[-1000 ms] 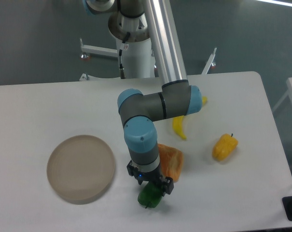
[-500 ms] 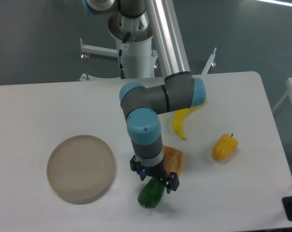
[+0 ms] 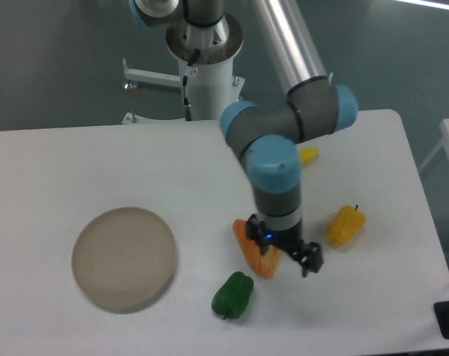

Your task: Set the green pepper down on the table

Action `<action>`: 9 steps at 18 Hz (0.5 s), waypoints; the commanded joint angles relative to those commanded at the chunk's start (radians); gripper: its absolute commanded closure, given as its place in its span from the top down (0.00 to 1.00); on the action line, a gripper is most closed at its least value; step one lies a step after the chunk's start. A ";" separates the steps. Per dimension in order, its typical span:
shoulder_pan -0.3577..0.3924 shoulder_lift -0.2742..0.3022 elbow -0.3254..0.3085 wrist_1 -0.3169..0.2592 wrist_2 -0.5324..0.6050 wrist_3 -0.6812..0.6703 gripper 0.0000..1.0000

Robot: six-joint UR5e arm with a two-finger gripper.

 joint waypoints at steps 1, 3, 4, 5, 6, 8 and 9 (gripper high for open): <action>0.020 0.002 -0.002 -0.002 -0.017 0.034 0.99; 0.054 0.008 -0.008 -0.002 -0.040 0.069 0.99; 0.063 0.011 -0.011 -0.002 -0.041 0.076 0.99; 0.065 0.011 -0.012 0.000 -0.037 0.086 0.99; 0.065 0.011 -0.014 0.000 -0.037 0.098 0.99; 0.077 0.012 -0.015 0.000 -0.037 0.108 0.99; 0.080 0.012 -0.015 0.000 -0.040 0.108 0.99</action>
